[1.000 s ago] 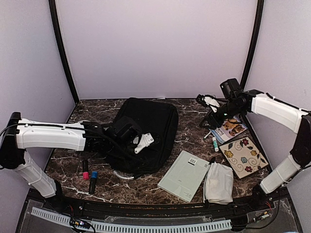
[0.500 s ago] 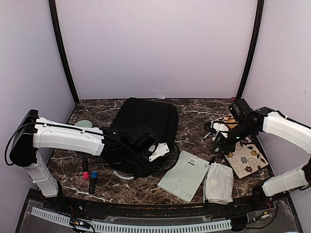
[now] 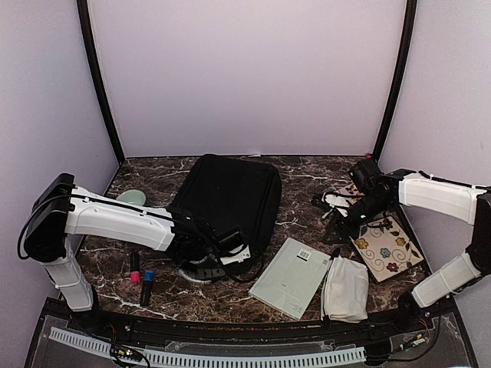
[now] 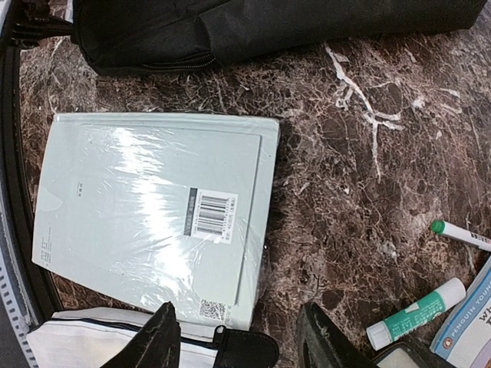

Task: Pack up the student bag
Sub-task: Move the student bag to the center of the board, then move the book to the center of the board.

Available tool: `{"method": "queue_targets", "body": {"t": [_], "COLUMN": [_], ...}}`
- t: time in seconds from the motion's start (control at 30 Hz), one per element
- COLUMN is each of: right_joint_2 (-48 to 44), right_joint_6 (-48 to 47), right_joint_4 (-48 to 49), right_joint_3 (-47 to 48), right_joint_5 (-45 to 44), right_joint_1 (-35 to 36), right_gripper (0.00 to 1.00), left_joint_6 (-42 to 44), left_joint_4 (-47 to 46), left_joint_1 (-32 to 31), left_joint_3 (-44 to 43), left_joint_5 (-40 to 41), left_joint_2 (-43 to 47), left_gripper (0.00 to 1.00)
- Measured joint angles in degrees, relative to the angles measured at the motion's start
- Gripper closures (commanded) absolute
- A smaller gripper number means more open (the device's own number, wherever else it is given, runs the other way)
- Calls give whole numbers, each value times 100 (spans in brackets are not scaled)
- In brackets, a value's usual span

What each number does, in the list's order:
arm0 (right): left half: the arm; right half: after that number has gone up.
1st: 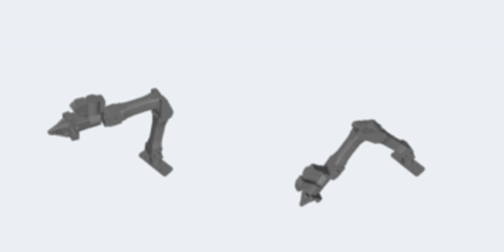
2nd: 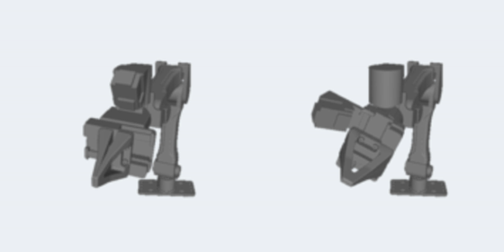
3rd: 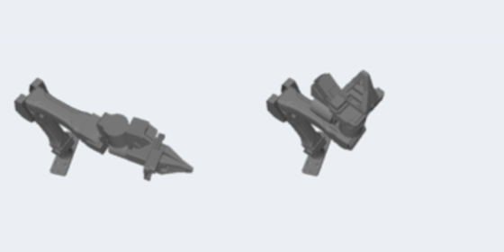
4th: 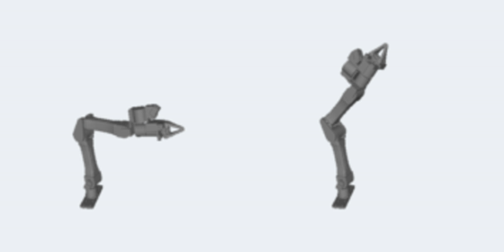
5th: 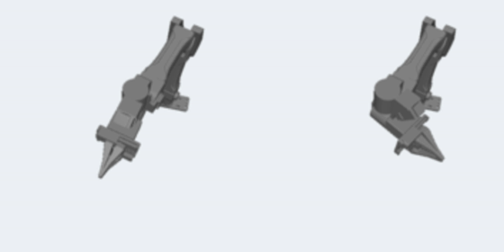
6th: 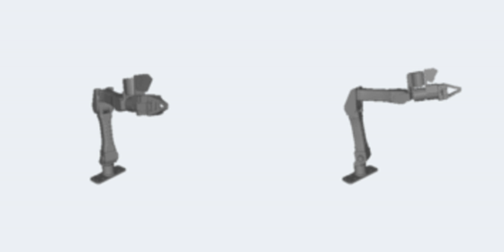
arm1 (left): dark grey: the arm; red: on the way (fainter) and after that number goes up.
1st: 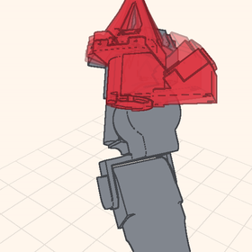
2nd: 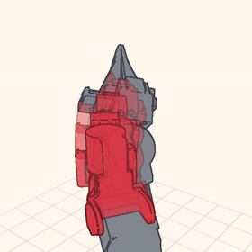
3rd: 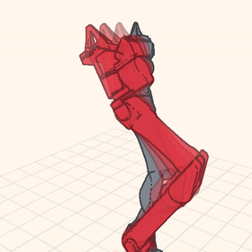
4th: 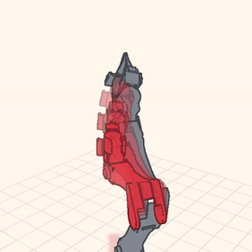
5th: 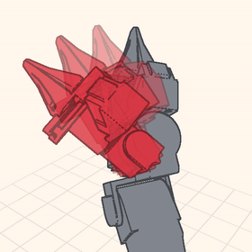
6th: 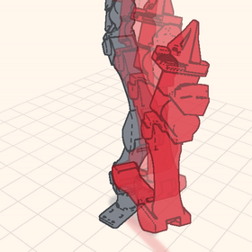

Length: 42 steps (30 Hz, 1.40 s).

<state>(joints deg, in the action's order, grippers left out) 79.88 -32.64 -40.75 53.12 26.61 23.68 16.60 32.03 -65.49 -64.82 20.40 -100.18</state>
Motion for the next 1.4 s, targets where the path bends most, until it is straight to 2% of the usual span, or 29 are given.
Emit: {"method": "queue_targets", "body": {"t": [0.1, 0.23, 0.37, 0.43, 0.47, 0.5, 0.53, 0.57, 0.63, 0.7, 0.87, 1.03, 1.4], "right_joint_2": [52, 103, 103, 103, 103, 103, 103, 103, 103, 96, 59, 120, 455], "right_joint_6": [-33, -199, -297, -319, -339, -350, -387, -437, -570, -699, -890, -1233, -1781], "right_joint_4": [26, 31, 44, 44, 44, 42, 46, 37, -11, -26, 7, 11, 243], "right_joint_3": [26, -9, -170, -227, -238, -243, -243, -243, -245, -260, -328, -352, -702], "right_joint_5": [-37, -291, -511, -629, -697, -748, -824, -874, -927, -957, -1176, -1751, -2761], "right_joint_1": [92, 278, 350, 374, 380, 389, 411, 442, 525, 651, 1078, 1449, 1928], "right_gripper": [47, 45, 44, 42, 37, 28, 8, 1, 0, 0, 0, 0, 0], "left_joint_6": [17, -116, -387, -562, -658, -717, -870, -953, -1281, -1580, -2625, -3475, -4780], "left_joint_4": [-50, -208, -787, -1043, -1128, -1180, -1200, -1209, -1154, -1143, -1145, -1316, -1692], "left_joint_1": [-2, 76, 420, 654, 734, 787, 870, 914, 940, 918, 881, 870, 946], "left_joint_3": [-76, -439, -697, -876, -990, -1082, -1224, -1325, -1499, -1556, -986, -538, -402], "left_joint_5": [238, 446, 470, 400, 367, 321, 254, 175, -31, -256, -1045, -1869, -3532], "left_joint_2": [-254, -715, -999, -1158, -1241, -1298, -1364, -1394, -1401, -1338, -551, 190, -280], "left_gripper": [60, 64, 65, 56, 51, 46, 42, 37, 27, 24, 25, 24, 23]}}
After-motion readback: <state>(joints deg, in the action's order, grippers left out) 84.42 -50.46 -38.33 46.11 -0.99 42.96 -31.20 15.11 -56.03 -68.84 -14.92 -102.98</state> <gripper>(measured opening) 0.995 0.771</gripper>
